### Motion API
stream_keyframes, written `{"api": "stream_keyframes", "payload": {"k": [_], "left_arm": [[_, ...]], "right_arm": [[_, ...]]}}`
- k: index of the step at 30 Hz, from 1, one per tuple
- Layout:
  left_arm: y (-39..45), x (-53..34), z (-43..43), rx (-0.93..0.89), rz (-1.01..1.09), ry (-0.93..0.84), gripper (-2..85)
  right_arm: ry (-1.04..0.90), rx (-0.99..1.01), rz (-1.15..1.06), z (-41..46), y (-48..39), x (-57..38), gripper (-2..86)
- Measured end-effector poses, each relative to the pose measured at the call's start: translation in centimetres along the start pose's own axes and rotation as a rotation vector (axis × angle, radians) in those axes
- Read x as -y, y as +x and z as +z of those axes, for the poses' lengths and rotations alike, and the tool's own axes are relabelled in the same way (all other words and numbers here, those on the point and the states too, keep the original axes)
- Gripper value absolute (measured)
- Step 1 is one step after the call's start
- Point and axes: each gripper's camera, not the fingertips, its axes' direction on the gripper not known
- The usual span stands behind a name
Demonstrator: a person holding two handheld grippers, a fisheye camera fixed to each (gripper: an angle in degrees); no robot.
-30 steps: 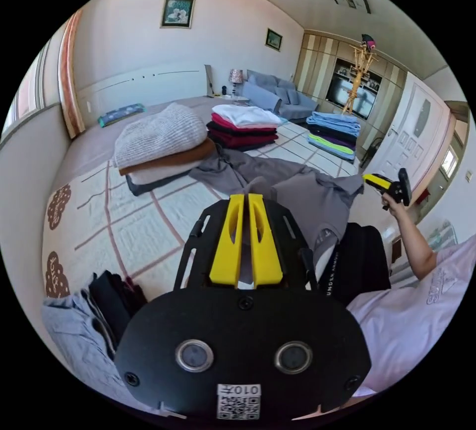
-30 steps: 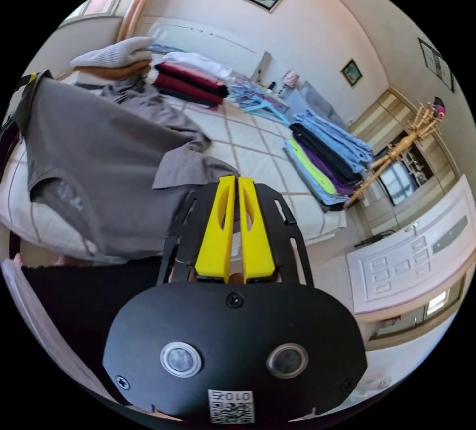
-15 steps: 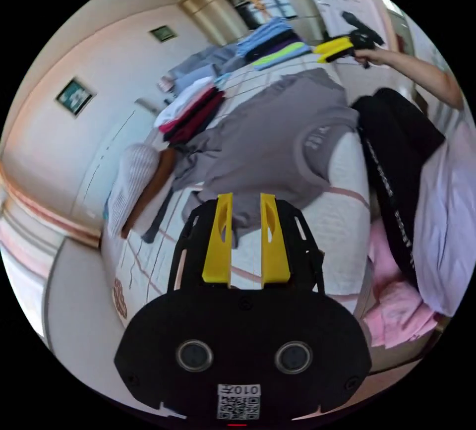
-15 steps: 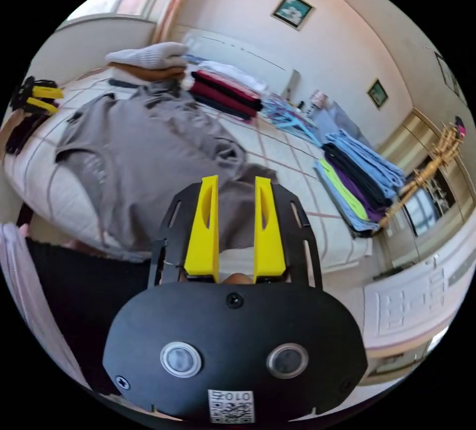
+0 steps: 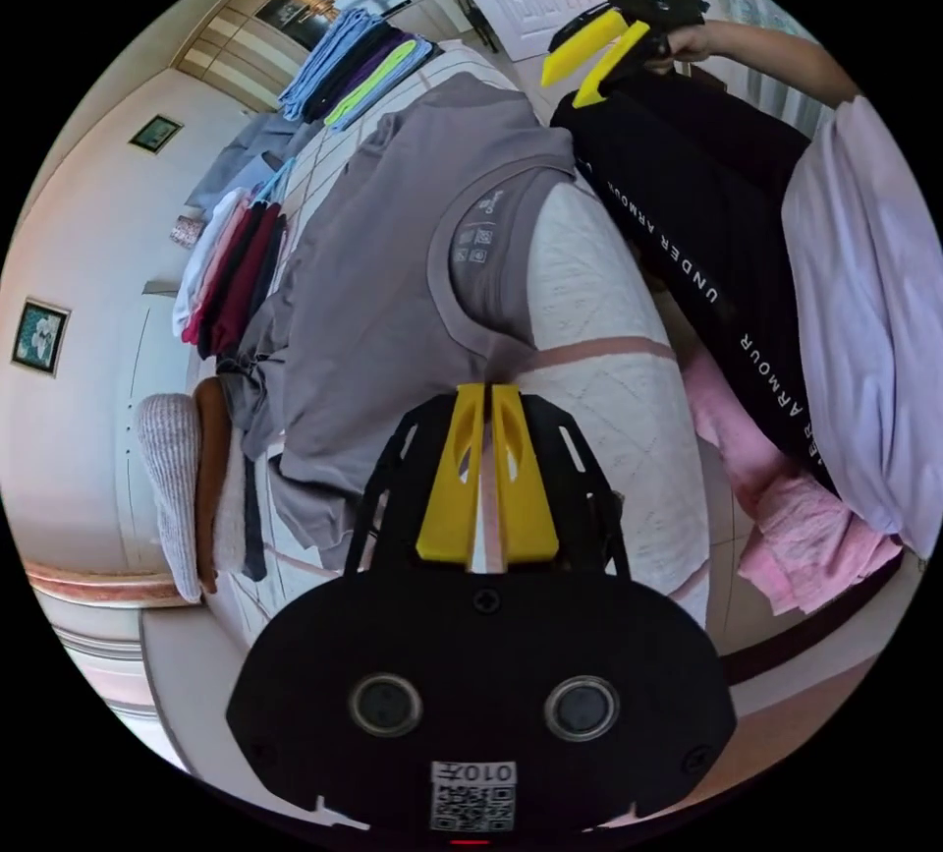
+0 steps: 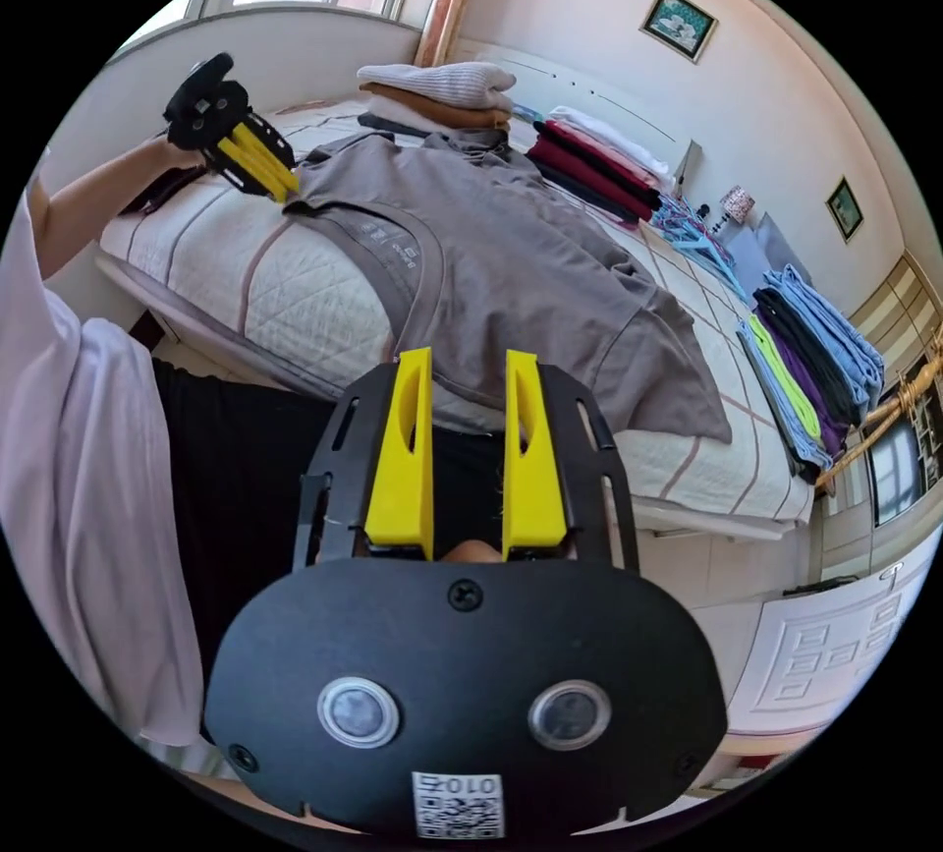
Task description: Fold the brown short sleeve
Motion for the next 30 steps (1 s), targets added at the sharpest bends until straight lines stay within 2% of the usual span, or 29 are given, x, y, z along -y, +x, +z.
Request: {"api": "stream_keyframes", "payload": {"k": [11,15,21,25,28,30], "left_arm": [[-7.9,0.5,-0.7,-0.059,-0.191,0.08,-0.3],[-10.5,0.3,0.3,-0.088,-0.258,0.088,-0.2],[-11.3,-1.1,1.7,-0.133,-0.32,0.14,0.3],[-10.1,-2.4,3.9,-0.121,-0.323,0.097,2.7],[-9.3,-3.1,5.6,-0.16,-0.306,0.063,5.1],[-8.8,-3.4,6.0,-0.167,-0.296,0.06,6.1]], "right_arm": [[-0.172,-0.221,-0.319,5.1,-4.5,3.1,11.3],[-0.194,-0.245,-0.359,5.7,-4.6,3.4,10.4],[-0.102,-0.278,-0.282,4.4,-2.7,4.3,4.4],[0.016,-0.224,0.015,1.3,2.7,6.0,2.2],[-0.039,-0.175,0.15,1.8,6.5,7.4,2.0],[-0.094,-0.19,0.14,2.7,7.4,8.5,1.9]]}}
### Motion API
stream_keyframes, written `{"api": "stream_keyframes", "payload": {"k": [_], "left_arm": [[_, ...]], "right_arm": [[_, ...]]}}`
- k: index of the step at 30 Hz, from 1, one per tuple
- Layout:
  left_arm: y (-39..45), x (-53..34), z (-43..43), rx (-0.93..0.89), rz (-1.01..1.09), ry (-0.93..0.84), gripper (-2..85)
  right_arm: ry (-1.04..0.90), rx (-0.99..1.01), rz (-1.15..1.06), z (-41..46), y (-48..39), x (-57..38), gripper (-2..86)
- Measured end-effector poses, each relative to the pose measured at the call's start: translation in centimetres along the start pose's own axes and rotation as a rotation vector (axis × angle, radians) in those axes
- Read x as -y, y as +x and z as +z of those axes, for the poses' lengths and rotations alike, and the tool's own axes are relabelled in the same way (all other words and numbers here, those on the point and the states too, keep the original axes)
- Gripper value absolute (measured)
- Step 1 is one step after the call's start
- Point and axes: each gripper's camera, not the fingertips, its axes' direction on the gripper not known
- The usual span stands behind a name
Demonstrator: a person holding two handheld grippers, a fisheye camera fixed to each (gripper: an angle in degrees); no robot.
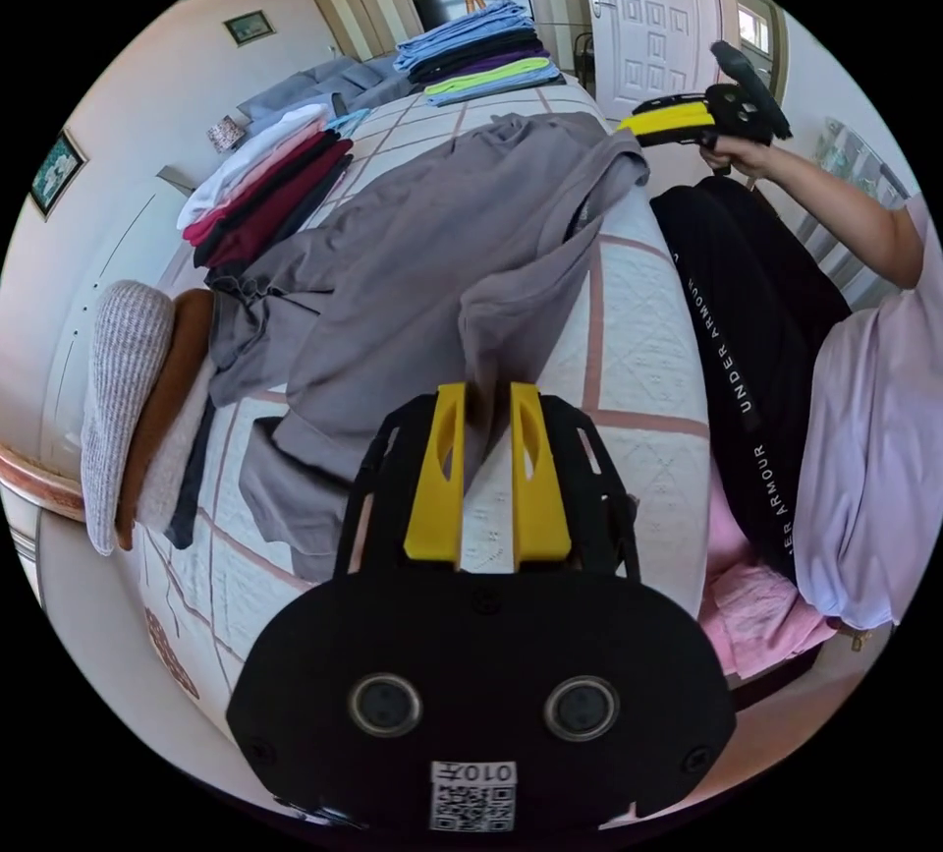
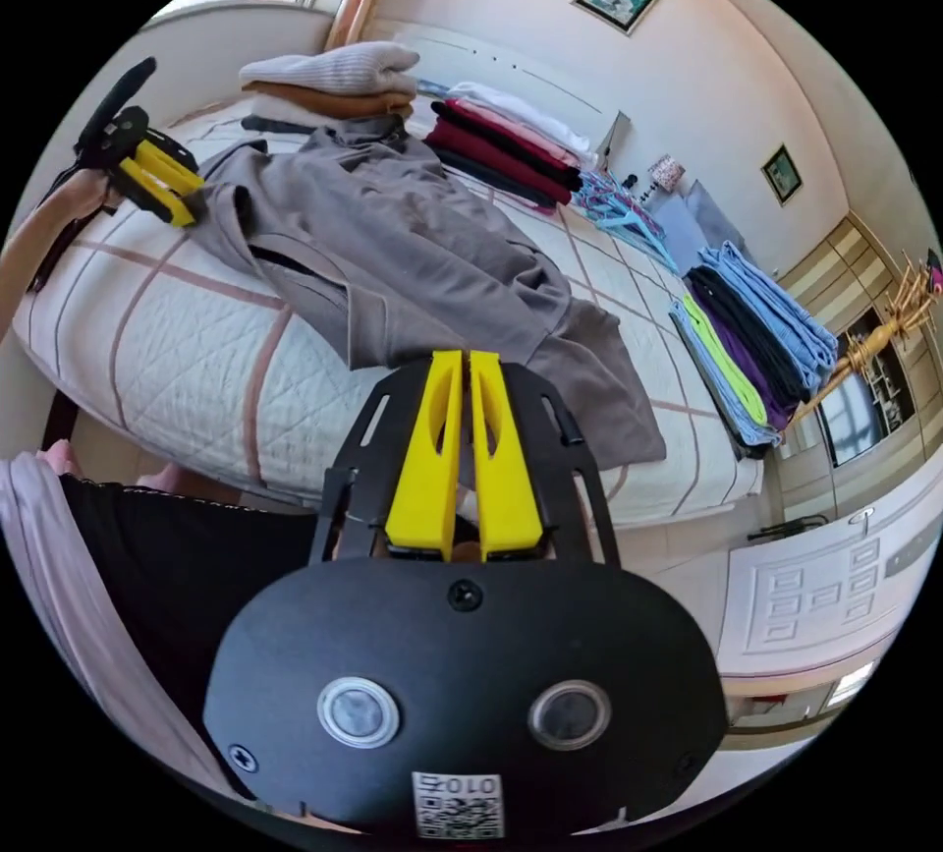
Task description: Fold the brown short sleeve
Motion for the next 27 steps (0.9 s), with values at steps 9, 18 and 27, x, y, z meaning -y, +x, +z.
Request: {"api": "stream_keyframes", "payload": {"k": [9,18,27], "left_arm": [[0.0,-1.9,1.3,0.04,0.046,-0.012,6.2],[-0.6,-4.0,0.2,0.116,-0.002,0.061,0.2],[-4.8,-4.7,-6.6,0.116,-0.204,0.285,-0.4]], "right_arm": [[-0.032,0.051,0.028,1.8,2.6,2.3,2.3],[0.082,0.114,0.017,1.9,3.7,-1.5,6.4],[0.035,0.033,-0.173,2.5,-1.2,-3.7,7.4]]}}
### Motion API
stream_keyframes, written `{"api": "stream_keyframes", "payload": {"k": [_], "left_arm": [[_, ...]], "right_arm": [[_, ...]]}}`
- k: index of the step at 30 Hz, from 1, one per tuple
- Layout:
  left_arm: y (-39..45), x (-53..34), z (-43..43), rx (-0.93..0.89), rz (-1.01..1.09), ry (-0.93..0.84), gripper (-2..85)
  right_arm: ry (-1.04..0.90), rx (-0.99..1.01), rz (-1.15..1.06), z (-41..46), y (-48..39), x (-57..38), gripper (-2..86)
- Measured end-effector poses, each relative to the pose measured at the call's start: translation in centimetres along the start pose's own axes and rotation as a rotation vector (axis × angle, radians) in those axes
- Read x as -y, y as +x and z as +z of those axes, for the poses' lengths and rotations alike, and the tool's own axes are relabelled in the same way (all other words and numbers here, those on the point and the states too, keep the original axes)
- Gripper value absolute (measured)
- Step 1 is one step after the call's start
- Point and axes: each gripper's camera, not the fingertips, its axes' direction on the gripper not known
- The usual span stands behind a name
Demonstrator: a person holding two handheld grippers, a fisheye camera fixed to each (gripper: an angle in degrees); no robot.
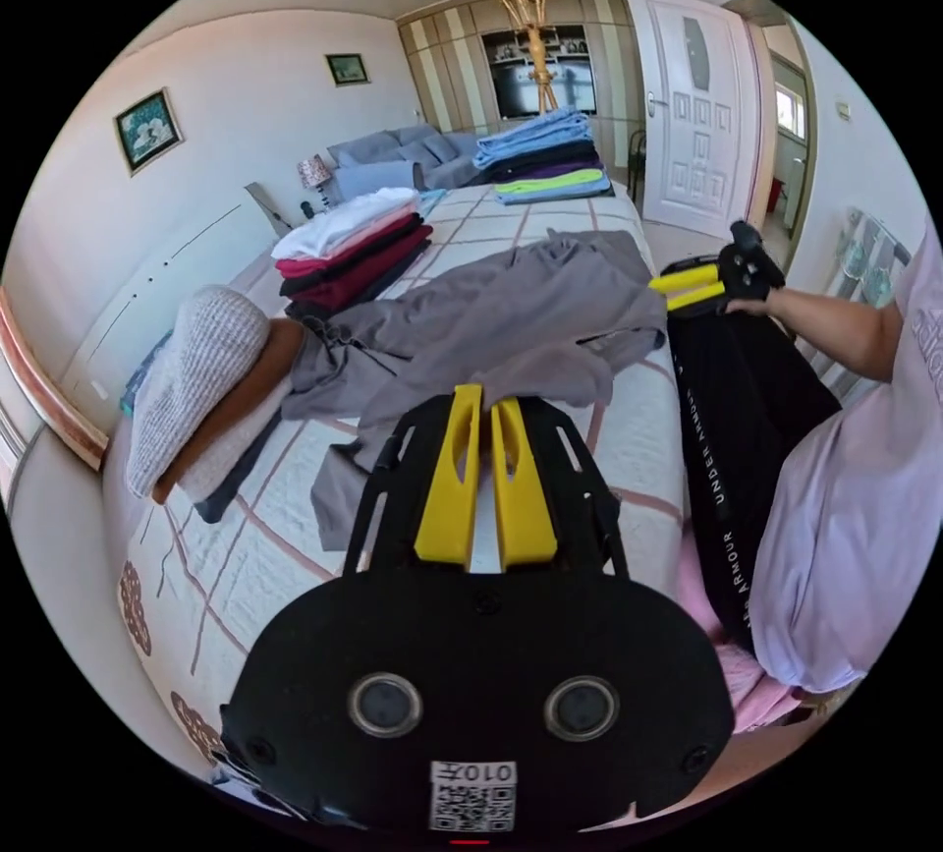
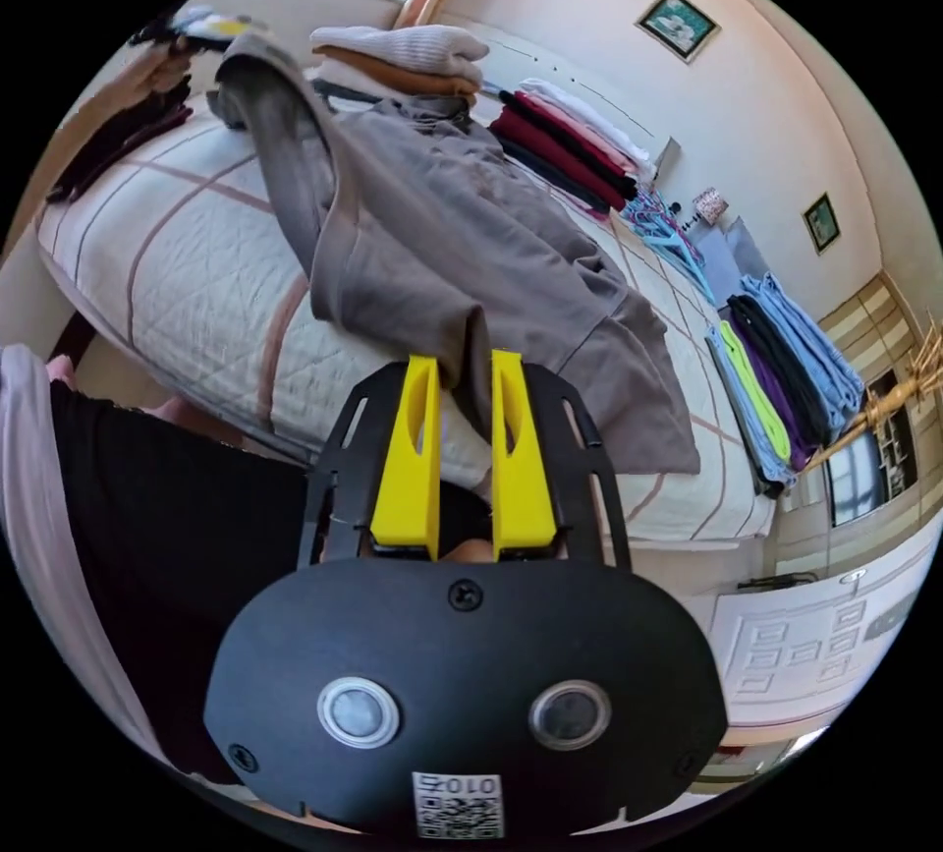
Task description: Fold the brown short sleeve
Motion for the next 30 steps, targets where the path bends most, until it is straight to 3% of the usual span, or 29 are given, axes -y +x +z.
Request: {"api": "stream_keyframes", "payload": {"k": [4,10,13,15,17,21,30], "left_arm": [[-0.4,1.8,-2.3,0.039,-0.003,0.067,-0.4],[-0.3,3.3,-4.1,0.062,0.035,0.129,-0.4],[-2.1,3.1,-2.5,0.096,-0.034,0.046,-0.5],[-4.3,2.4,-1.1,0.06,-0.119,-0.007,-0.5],[-6.6,1.1,0.4,-0.02,-0.215,-0.031,-0.5],[-9.1,-1.7,3.0,-0.098,-0.335,-0.064,-0.5],[-8.2,-2.9,3.9,-0.138,-0.17,-0.032,-0.4]], "right_arm": [[-0.008,-0.077,-0.039,0.0,-1.6,0.6,7.6],[0.126,-0.218,0.168,-1.8,0.2,1.1,8.0],[0.205,-0.105,0.261,-4.5,4.9,2.5,7.7],[0.112,-0.066,0.331,-3.9,8.5,3.5,7.9],[-0.094,-0.155,0.447,-0.7,12.4,4.0,8.7],[-0.061,-0.104,0.44,0.3,12.2,2.6,8.7],[0.028,-0.069,0.161,4.5,6.4,2.1,9.3]]}}
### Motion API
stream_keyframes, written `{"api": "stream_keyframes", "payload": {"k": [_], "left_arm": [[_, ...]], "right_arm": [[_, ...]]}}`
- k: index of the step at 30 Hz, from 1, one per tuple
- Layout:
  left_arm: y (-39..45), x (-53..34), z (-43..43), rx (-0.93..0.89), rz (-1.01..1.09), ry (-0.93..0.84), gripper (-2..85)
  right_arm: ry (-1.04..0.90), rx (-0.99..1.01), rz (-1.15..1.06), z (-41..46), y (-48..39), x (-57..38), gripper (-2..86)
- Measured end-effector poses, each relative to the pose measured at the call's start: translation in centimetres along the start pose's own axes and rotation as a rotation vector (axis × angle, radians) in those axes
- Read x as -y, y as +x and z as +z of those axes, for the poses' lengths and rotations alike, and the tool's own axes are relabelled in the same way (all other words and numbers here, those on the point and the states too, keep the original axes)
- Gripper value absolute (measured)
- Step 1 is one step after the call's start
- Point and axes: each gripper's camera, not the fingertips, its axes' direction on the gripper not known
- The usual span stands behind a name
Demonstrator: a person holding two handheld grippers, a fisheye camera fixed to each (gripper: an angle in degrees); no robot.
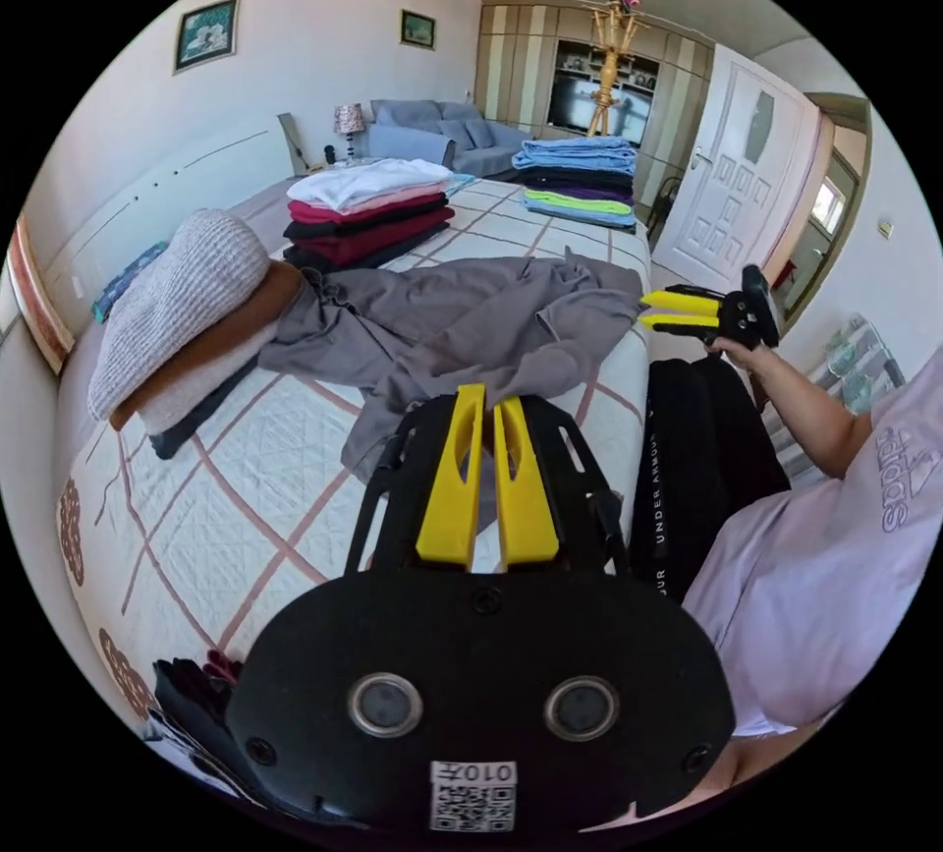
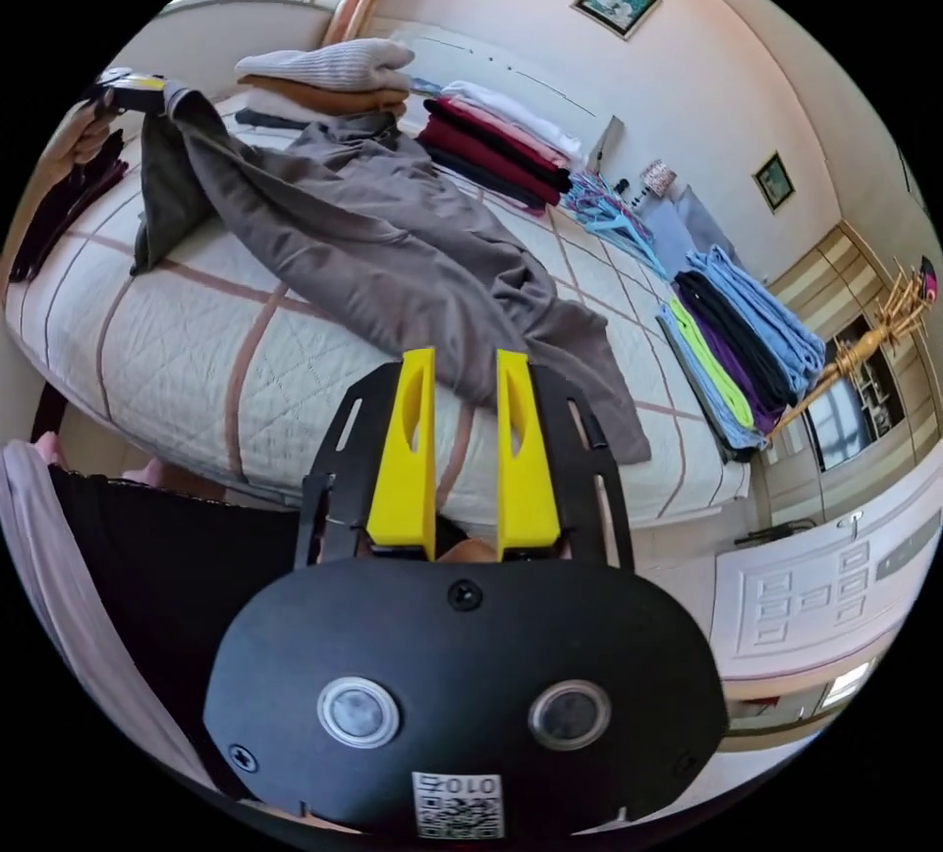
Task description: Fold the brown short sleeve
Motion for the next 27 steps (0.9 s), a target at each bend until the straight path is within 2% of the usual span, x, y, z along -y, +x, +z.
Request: {"api": "stream_keyframes", "payload": {"k": [4,6,12,16,21,23,27], "left_arm": [[3.4,-1.6,-2.1,-0.031,0.239,0.065,-0.5],[4.3,-2.6,-2.6,-0.037,0.288,0.068,-0.4],[3.0,-5.7,-3.0,-0.06,0.212,0.044,-0.4],[2.3,-6.5,-3.5,-0.039,0.191,0.037,-0.4],[0.2,-7.5,-3.6,0.038,0.08,0.015,-0.4],[-0.3,-7.8,-3.8,0.048,0.061,0.027,-0.4],[0.3,-4.9,-7.5,0.179,0.098,0.102,-0.4]], "right_arm": [[0.038,0.09,-0.075,2.5,2.3,2.9,10.9],[0.016,0.144,-0.136,4.5,2.9,4.1,11.6],[-0.073,0.398,-0.27,11.9,3.8,5.8,12.1],[-0.167,0.562,-0.284,16.5,2.8,4.2,8.8],[-0.129,0.487,-0.261,16.2,0.2,-0.8,3.4],[-0.075,0.367,-0.242,14.6,-1.2,-3.7,2.2],[0.092,0.113,-0.146,8.3,-1.3,-6.4,1.5]]}}
